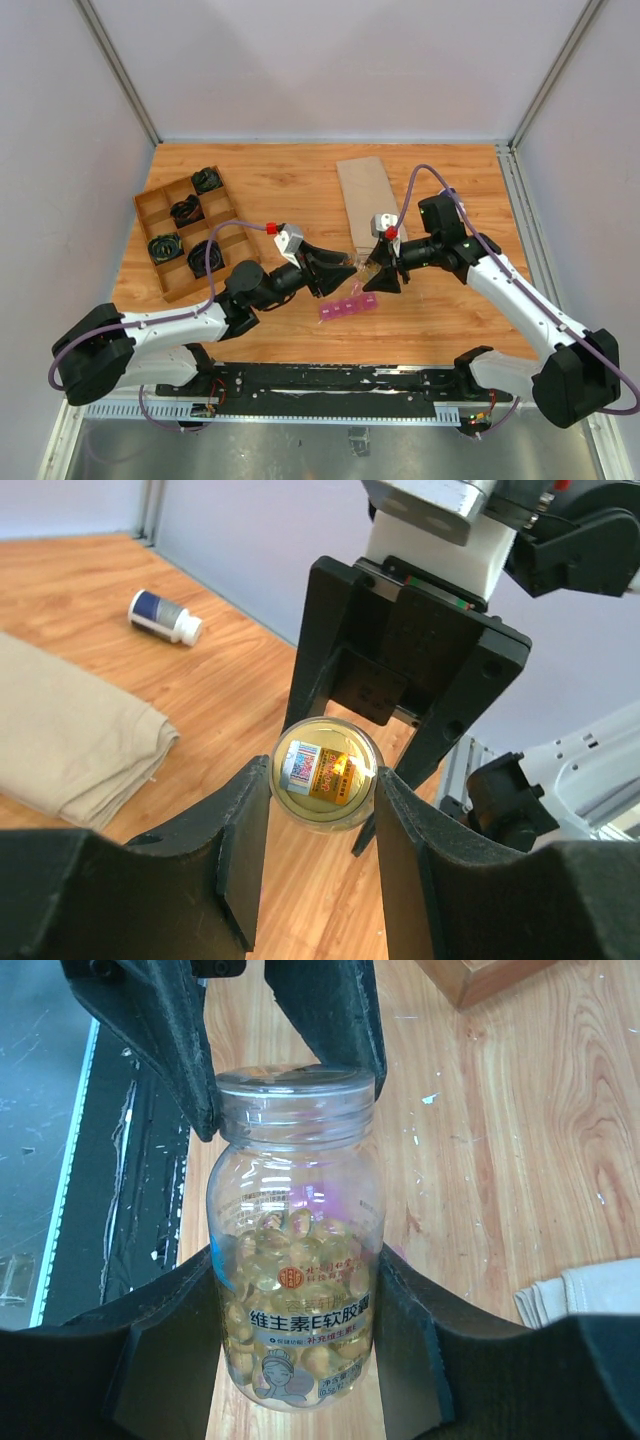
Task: Sort the pills into containers
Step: Unscrew the lid of the pill bottle.
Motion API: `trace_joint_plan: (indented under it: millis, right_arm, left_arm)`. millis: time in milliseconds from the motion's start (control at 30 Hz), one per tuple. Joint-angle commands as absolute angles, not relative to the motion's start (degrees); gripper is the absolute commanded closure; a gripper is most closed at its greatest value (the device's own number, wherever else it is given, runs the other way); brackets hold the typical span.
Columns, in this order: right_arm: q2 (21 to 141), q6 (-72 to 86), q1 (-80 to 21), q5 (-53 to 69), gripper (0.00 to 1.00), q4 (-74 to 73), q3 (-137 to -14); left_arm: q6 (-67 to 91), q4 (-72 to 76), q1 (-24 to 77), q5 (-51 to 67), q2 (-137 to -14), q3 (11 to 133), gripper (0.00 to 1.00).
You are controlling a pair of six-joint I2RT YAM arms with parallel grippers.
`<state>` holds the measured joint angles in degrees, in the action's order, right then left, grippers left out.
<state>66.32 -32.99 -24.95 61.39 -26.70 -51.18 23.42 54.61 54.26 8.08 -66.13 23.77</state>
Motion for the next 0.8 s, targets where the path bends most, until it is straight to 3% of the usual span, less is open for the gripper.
trace_joint_plan:
  millis: [0, 267, 367, 500, 633, 767]
  right_arm:
    - [66.71, -31.82, -24.43, 59.26, 0.96, -24.87, -52.74]
    - [66.75, -31.79, -24.44, 59.14, 0.96, -24.88, -52.82]
    - [66.63, -31.73, -24.48, 59.28, 0.96, -24.93, -52.84]
    - [66.64, -31.73, -24.43, 59.58, 0.96, -24.87, -52.89]
    - [66.53, -31.82, -24.43, 59.80, 0.96, -24.96, -52.82]
    - [66.60, -31.82, -24.44, 60.02, 0.96, -24.88, -52.82]
  left_arm:
    - [28.73, 51.64, 55.54, -0.56, -64.88, 26.90, 1.00]
    - [35.04, 47.02, 56.41, -0.43, -64.95, 29.88, 0.98]
    - [35.50, 46.85, 56.38, 0.19, -64.57, 29.72, 0.72]
    - [34.85, 46.74, 56.43, 1.26, -63.94, 29.09, 0.47]
    - [33.40, 46.59, 56.40, 2.05, -63.13, 28.13, 0.31]
    - [31.70, 45.83, 56.39, 2.41, -62.31, 27.53, 0.24]
